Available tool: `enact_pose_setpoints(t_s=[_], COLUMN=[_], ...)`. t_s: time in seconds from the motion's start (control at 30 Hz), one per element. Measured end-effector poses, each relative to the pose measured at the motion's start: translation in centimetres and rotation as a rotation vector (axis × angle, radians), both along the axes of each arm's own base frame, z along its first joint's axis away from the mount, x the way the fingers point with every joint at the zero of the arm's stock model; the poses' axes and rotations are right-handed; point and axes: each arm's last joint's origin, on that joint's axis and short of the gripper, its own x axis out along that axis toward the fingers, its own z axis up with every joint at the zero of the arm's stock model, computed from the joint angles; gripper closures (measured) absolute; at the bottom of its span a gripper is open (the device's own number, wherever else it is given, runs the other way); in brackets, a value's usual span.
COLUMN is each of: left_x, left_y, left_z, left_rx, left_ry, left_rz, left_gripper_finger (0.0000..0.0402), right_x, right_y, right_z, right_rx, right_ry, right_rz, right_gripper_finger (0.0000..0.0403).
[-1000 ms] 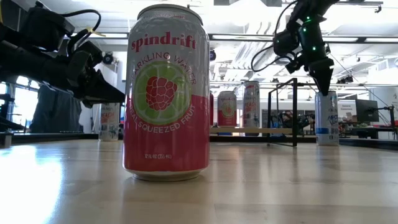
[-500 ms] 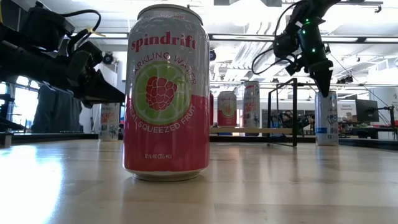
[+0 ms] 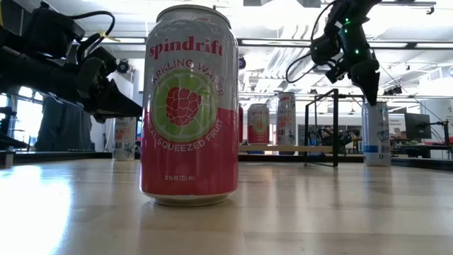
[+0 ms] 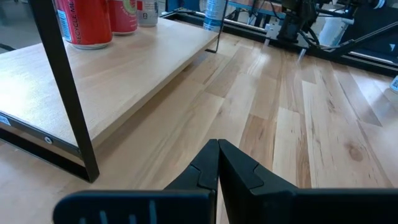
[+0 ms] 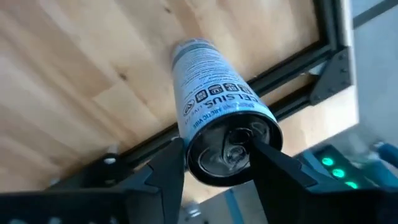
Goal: Place canned beverage on shelf
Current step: Put the right white and blue soda can on the shelf
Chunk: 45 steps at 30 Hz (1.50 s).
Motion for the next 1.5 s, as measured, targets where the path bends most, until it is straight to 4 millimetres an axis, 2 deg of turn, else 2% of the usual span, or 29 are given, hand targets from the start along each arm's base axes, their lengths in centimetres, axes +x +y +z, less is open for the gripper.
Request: enact_pose_setpoints(t_s=[0.17,0.7,1.13,1.27,1.5], left_x=[0.0,0.0,0.0,0.0,0.0], left_y=[-0.1,-0.7,-0.7,-0.7,-0.7], left_z=[0.0,0.0,0.0,0.0,0.0], left_rx=[-0.006,0.003,-0.005,-0.009,-0.012], left_ry=[-0.002,0.000,-0.003,-0.004,-0.005], left_rz=[-0.002,-0.037,-0.033,-0.032,-0.031], left_gripper_finger=[0.0401,0.0401,0.0401,0.0401,0.0401], right_x=[0.9,3.1,2.8,2.4,1.4], right_y=[0.6,2.5,3.3,3.4,1.7], right_z=[0.7,0.8,1.0,1.5,1.5], right_rx=[0.026,-0.030,-0.045,-0.078,-0.084], right_ry=[-0.071,-0.055,0.007,0.009,-0.011], right_rz=[-0.016,0.042,-0.086,-0.085,-0.017], right_gripper_finger=[0.0254,0.0260,0.0151,0.0143,0.0141])
